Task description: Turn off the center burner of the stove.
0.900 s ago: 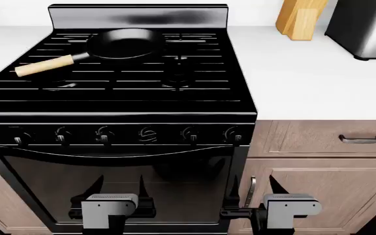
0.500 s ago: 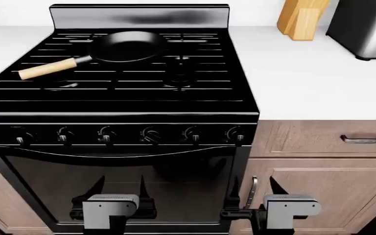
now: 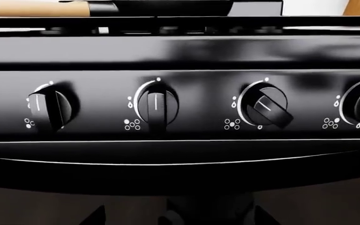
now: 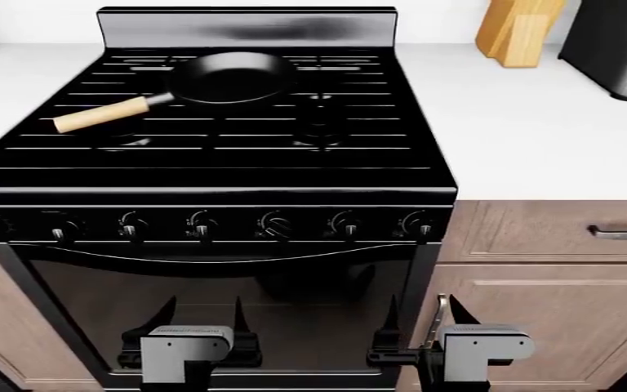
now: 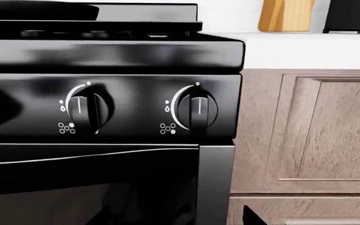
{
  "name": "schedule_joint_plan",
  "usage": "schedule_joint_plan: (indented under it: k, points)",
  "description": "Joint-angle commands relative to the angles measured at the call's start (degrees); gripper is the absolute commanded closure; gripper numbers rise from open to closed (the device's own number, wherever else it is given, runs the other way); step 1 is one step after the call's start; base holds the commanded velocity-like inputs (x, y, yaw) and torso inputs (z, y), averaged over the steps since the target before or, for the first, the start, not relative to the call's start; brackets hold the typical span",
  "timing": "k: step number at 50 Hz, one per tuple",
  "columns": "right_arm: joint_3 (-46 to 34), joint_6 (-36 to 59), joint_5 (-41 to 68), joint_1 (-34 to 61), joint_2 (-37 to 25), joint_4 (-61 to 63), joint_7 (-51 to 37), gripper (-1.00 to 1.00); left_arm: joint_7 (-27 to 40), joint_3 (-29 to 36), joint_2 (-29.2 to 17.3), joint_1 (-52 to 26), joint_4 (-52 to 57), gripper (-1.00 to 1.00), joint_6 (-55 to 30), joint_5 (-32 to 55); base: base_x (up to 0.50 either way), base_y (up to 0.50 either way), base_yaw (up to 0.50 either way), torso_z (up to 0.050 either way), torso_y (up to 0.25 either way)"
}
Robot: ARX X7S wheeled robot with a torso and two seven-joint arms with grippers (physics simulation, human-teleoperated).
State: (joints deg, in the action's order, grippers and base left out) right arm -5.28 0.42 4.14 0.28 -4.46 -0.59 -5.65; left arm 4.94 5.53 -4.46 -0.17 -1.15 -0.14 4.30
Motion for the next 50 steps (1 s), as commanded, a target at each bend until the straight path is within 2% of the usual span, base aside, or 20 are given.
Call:
schedule_joint_plan:
  k: [1,50]
  points:
    - [-0.9,-0.2,0.9,0.2,-0.7,-0.3,-0.9,-1.0,0.9,1.1,-0.8,-0.2,-0.4,-1.0,-0.2,0.6,0.0,0.11,0.0,0.0,0.0]
    - [-3.7,-0.5,2.9,0.7,-3.1,-0.6,-4.2,-1.0,3.6,4.3,-3.2,-0.5,-0.7,-1.0,-0.2,2.7,0.0,0.12,0.0,0.0,0.0]
